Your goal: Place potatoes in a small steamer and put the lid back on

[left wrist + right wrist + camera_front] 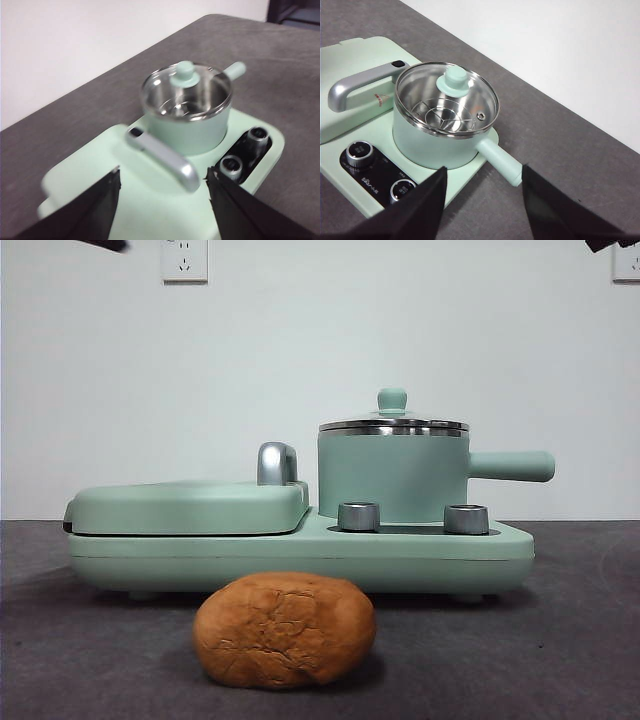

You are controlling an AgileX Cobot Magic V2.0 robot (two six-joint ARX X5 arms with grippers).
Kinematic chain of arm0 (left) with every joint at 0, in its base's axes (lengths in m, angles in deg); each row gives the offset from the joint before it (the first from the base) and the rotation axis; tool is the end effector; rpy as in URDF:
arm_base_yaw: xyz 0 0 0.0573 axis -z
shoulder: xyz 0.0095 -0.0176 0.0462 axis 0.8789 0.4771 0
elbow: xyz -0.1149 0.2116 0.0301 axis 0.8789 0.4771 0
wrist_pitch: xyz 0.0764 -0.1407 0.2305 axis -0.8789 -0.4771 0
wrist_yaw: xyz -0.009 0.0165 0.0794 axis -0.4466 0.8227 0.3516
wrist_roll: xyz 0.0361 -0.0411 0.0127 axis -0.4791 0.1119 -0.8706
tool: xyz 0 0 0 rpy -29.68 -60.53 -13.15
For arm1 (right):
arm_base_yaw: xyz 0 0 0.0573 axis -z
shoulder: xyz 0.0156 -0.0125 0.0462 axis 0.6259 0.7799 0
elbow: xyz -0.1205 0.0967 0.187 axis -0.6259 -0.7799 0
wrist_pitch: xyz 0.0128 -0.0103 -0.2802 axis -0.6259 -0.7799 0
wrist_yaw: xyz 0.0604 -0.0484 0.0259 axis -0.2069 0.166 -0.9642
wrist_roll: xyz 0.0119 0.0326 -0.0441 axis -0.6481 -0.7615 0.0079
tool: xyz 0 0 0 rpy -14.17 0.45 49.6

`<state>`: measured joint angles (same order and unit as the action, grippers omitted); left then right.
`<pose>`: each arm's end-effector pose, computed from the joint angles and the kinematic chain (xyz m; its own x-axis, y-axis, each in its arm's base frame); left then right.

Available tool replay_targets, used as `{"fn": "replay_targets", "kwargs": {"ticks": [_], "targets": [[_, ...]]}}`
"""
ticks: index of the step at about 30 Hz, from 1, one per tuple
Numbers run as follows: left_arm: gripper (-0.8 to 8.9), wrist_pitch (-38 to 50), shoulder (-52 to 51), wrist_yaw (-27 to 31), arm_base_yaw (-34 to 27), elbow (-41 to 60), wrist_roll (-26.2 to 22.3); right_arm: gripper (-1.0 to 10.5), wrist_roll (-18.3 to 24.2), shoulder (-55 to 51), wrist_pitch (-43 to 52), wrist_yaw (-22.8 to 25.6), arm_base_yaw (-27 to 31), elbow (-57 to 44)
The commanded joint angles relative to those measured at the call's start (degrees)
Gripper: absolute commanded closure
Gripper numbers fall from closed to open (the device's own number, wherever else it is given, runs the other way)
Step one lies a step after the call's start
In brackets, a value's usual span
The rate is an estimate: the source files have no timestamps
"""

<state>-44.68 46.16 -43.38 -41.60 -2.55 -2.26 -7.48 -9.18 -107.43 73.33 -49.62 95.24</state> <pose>0.2242 -0.0943 0.3227 0.6995 -0.6484 -0.3003 0.7073 0.6883 0.1612 0.1942 0.0460 0.3178 0.8517 0.4264 -0.3047 -0.5082 0.8141 -0.2810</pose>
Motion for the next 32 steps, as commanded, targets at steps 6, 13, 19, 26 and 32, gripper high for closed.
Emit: {"fn": "replay_targets", "kwargs": {"ticks": [6, 13, 19, 26, 32], "targets": [[5.34, 18.8, 12.4, 3.0, 6.8, -1.7, 5.4, 7.1, -2.8, 0.1, 0.6, -0.1, -0.3, 1.1], [5.34, 26.2, 25.7, 3.0, 10.8, -8.0, 7.7, 7.1, -2.8, 0.2, 0.6, -0.1, -0.3, 1.1], [5.34, 26.7, 35.6, 3.0, 13.6, -16.4, 8.5, 7.1, -2.8, 0.2, 0.6, -0.1, -0.3, 1.1], [5.34, 27.1, 45.8, 3.0, 15.5, -25.9, 10.7, 7.1, -2.8, 0.2, 0.6, -0.1, -0.3, 1.1], [5.33, 27.2, 53.0, 3.0, 15.8, -31.7, 10.6, 7.1, -2.8, 0.2, 1.1, -0.1, -0.3, 1.1]]}}
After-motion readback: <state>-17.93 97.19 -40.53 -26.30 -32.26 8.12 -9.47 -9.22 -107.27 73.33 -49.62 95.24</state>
